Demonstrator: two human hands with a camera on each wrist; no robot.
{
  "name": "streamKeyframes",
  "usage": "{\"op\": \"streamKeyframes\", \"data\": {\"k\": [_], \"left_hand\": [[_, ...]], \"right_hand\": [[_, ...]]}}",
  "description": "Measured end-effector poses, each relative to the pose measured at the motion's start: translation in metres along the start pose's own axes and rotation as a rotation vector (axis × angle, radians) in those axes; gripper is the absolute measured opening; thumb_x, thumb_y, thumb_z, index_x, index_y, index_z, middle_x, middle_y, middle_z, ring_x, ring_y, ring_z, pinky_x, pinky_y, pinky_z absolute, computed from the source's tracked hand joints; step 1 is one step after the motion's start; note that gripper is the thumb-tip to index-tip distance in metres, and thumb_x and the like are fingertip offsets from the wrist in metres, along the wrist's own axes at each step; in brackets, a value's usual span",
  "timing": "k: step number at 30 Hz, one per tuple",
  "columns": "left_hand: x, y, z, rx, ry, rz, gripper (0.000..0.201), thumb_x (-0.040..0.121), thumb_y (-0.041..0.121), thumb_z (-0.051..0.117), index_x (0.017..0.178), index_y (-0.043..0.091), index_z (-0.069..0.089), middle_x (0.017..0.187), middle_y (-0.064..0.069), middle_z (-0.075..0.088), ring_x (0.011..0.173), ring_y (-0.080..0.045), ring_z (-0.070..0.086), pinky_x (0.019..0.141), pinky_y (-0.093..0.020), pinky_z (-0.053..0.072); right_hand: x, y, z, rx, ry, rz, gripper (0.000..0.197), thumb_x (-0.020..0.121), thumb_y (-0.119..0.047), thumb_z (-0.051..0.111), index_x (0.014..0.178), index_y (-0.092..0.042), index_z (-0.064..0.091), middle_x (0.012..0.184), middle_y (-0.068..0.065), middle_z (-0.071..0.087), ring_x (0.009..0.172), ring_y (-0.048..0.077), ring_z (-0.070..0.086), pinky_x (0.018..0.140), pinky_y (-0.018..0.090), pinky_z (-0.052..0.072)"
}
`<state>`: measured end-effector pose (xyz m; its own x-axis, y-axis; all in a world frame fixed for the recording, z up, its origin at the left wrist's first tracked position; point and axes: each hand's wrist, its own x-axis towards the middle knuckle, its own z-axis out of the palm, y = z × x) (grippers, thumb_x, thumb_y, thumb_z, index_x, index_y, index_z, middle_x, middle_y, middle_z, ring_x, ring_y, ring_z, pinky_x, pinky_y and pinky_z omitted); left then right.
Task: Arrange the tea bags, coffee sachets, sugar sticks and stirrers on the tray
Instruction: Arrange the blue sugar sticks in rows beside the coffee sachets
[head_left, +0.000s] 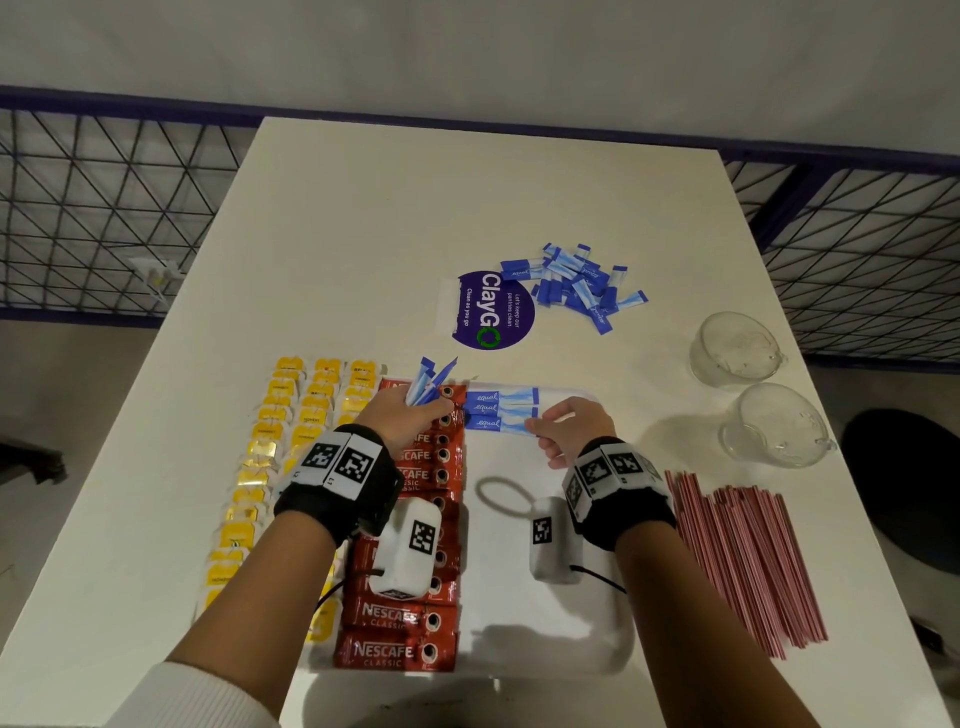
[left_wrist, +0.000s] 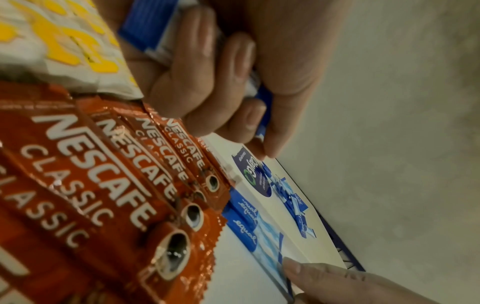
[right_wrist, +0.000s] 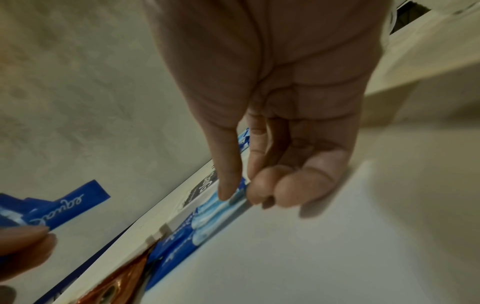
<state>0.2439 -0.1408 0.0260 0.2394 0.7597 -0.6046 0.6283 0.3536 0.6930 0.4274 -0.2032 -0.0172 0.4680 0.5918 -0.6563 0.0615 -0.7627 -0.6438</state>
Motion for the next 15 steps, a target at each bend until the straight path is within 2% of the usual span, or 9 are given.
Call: {"op": "streamKeyframes", "data": {"k": [3,5,8,10,13,15], "left_hand": [[0.000,0.002,0.003,0.078,0.014,0.063,0.019,0.090,0.027,0.058,0.076,0.015,0.051,0.064,-0.001,0.045,0.055,-0.013,0.039,0.050,-0.021,0.028],[0.002,0.008,0.006,0.196,0.012,0.105,0.013,0.090,0.026,0.057,0.092,0.013,0.057,0.078,-0.002,0.052,0.071,-0.017,0.047,0.053,-0.018,0.029],[0.007,0.020,0.012,0.391,-0.014,0.118,0.024,0.092,0.028,0.053,0.106,0.010,0.058,0.096,-0.011,0.056,0.083,-0.021,0.047,0.054,-0.019,0.031],[0.012,0.024,0.016,0.464,-0.035,0.102,0.022,0.092,0.029,0.053,0.100,0.009,0.057,0.097,-0.014,0.056,0.083,-0.022,0.047,0.058,-0.026,0.033],[0.018,0.024,0.021,0.561,-0.045,0.077,0.024,0.092,0.027,0.051,0.075,0.012,0.047,0.089,-0.011,0.050,0.080,-0.023,0.046,0.053,-0.025,0.031],[0.019,0.023,0.023,0.619,-0.040,0.092,0.023,0.093,0.026,0.049,0.076,0.011,0.044,0.086,-0.010,0.049,0.079,-0.023,0.045,0.054,-0.027,0.030]], "right_hand": [[0.005,0.001,0.001,-0.060,0.027,-0.030,0.025,0.081,-0.026,0.070,0.078,-0.016,0.047,0.061,0.003,0.055,0.051,0.016,0.049,0.073,0.035,0.053],[0.007,0.000,0.002,-0.098,0.043,-0.053,0.022,0.082,-0.031,0.067,0.079,-0.018,0.049,0.062,0.002,0.056,0.051,0.016,0.050,0.077,0.036,0.054],[0.010,-0.003,0.004,-0.158,0.056,-0.085,0.024,0.081,-0.035,0.066,0.071,-0.021,0.049,0.070,0.003,0.058,0.062,0.019,0.054,0.082,0.037,0.054],[0.013,-0.005,0.005,-0.214,0.057,-0.087,0.027,0.081,-0.038,0.066,0.068,-0.023,0.047,0.080,0.004,0.060,0.075,0.022,0.055,0.088,0.039,0.052],[0.015,-0.008,0.006,-0.292,0.056,-0.081,0.031,0.081,-0.043,0.065,0.068,-0.023,0.044,0.084,0.005,0.062,0.085,0.024,0.060,0.089,0.041,0.051],[0.015,-0.011,0.006,-0.326,0.056,-0.084,0.033,0.081,-0.043,0.064,0.068,-0.022,0.042,0.085,0.005,0.063,0.091,0.026,0.062,0.089,0.040,0.051]]}}
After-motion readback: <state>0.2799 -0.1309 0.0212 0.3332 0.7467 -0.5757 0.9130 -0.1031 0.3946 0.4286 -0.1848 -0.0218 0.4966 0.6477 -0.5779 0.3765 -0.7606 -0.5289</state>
